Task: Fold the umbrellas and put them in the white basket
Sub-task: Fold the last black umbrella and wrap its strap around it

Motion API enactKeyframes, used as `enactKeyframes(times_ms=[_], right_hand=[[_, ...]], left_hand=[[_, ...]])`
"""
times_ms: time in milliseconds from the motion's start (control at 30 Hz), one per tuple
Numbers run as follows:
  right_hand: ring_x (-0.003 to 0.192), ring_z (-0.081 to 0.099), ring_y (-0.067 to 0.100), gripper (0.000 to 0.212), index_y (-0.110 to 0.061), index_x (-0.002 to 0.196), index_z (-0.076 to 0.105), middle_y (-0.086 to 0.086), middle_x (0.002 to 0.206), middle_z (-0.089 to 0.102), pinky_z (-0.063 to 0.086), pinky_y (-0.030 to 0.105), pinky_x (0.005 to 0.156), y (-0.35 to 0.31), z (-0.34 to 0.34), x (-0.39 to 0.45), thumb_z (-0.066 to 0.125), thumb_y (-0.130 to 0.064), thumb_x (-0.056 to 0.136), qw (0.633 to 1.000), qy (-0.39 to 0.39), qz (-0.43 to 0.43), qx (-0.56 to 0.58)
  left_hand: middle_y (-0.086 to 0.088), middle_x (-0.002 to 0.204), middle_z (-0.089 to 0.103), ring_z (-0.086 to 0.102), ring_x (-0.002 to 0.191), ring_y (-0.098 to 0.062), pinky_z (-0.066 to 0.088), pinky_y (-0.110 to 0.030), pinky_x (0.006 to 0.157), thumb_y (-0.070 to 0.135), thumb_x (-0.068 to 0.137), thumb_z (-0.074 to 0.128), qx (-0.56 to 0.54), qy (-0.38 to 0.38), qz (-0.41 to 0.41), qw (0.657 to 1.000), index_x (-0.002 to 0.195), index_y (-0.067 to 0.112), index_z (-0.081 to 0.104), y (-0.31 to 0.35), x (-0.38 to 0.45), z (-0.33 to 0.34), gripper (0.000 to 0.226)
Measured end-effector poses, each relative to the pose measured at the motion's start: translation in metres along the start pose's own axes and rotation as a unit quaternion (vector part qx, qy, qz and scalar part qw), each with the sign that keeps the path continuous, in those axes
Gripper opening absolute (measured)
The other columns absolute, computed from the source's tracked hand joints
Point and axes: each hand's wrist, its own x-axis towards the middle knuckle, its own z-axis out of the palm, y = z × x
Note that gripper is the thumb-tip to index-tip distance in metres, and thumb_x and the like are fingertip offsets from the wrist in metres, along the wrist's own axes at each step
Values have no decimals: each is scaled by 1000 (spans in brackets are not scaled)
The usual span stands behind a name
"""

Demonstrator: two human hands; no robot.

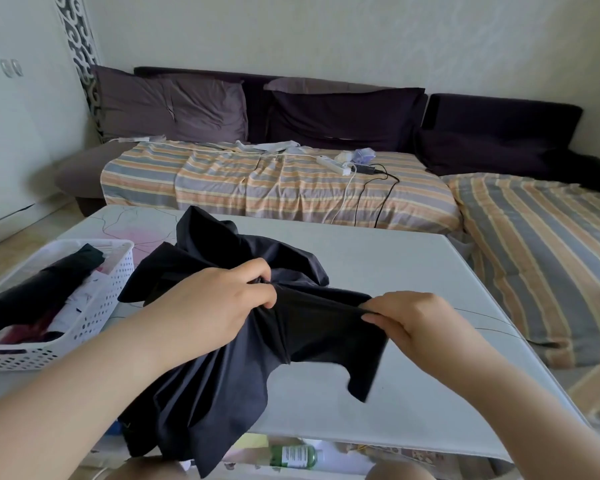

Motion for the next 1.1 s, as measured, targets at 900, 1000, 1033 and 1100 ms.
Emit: enactKeyframes(times_ms=[900, 1000, 1033, 1100], right_hand=[[90, 43, 0, 45, -50, 108, 59, -12, 93, 41, 35, 8, 74, -17, 3, -7, 62, -10, 89, 968, -29, 161, 189], [111, 36, -5, 47, -56, 107, 55, -21, 119, 32, 30, 10, 89, -23, 7, -2, 67, -15, 87, 971, -37, 114, 207], [117, 34, -3, 48, -56, 107, 56, -23, 126, 28, 30, 9, 93, -26, 9, 0, 67, -14, 87, 971, -37, 95, 215], [122, 32, -3, 45, -51, 109, 58, -26, 132, 24, 28, 5, 95, -31, 13, 4, 65, -12, 88, 976, -34, 68, 205]], left_hand=[[7, 95, 60, 38, 36, -10, 15, -13, 39, -11, 63, 77, -29, 25, 5, 999, 76, 19, 65, 5, 6, 6, 35], [7, 94, 61, 39, 36, -10, 15, -12, 39, -11, 61, 77, -32, 29, 10, 999, 76, 18, 66, 7, 7, 6, 35], [7, 94, 61, 39, 36, -11, 18, -14, 37, -11, 61, 77, -33, 30, 11, 999, 76, 18, 66, 8, 8, 6, 35], [7, 94, 60, 40, 36, -12, 25, -20, 34, -10, 62, 77, -33, 33, 15, 999, 76, 18, 66, 9, 9, 7, 34]])
